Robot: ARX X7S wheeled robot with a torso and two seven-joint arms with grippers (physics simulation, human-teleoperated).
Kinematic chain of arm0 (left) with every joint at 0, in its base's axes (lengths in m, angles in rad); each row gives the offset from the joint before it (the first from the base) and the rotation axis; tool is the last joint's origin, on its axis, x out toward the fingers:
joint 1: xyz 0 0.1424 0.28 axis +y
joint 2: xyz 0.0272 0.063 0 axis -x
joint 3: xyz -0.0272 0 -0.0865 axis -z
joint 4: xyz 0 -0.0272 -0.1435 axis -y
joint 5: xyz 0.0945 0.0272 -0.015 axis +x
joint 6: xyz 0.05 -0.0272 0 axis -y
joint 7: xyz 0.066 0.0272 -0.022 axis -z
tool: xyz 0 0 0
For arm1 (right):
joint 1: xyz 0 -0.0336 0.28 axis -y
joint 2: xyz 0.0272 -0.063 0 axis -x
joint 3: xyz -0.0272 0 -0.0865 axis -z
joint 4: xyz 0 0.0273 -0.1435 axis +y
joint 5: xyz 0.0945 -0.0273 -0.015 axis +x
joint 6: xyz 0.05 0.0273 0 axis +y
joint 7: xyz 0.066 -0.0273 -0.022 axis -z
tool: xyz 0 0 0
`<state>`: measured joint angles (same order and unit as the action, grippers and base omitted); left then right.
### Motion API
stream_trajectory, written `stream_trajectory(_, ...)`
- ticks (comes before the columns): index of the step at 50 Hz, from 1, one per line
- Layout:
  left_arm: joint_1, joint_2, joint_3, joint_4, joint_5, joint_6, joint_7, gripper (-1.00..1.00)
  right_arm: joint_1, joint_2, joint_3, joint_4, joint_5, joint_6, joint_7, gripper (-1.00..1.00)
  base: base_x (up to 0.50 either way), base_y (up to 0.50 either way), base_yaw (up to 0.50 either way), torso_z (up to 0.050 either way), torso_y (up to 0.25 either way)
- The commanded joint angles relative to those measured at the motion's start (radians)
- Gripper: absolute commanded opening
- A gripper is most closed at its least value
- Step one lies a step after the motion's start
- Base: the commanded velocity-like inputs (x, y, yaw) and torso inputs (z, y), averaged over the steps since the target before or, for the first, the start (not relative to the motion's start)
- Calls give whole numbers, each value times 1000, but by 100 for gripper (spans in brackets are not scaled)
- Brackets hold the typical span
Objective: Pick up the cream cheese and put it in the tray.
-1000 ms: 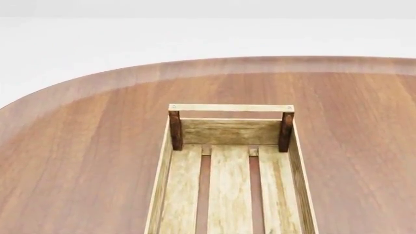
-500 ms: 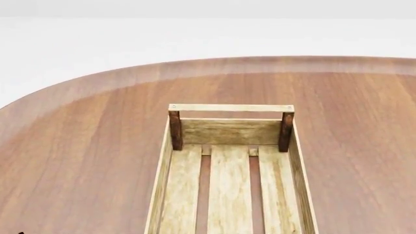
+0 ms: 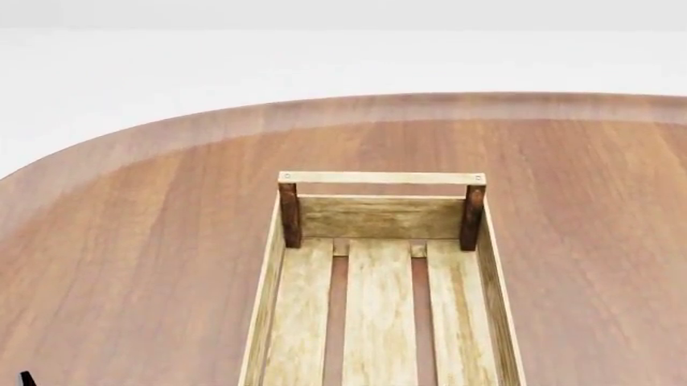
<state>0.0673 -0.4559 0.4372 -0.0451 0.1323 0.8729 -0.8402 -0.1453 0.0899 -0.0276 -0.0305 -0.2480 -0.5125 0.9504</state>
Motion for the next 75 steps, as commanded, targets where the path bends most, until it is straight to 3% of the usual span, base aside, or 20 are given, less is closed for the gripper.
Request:
stream_trajectory(1,-2,-8,4,7,-21,-12,4,100,17,-43,70,-15,104,154,63,100,0,0,0,0,0)
stream_trajectory(6,-3,-13,6,11,-36,-16,6,100,36,-81,132,-46,191,230,239,100,0,0,0,0,0)
stream_trajectory(15,1,-16,6,18,-38,-23,5,100,26,-66,128,-73,284,281,321,100,0,0,0,0,0)
stream_trajectory(27,-2,-17,10,19,-43,-31,7,100,56,-36,142,-42,459,435,320,100,0,0,0,0,0)
stream_trajectory(51,1,-27,6,24,-57,-26,2,100,96,-18,189,34,600,596,389,100,0,0,0,0,0)
stream_trajectory(75,-1,-25,17,24,-58,-38,6,100,82,41,201,43,720,643,310,100,0,0,0,0,0)
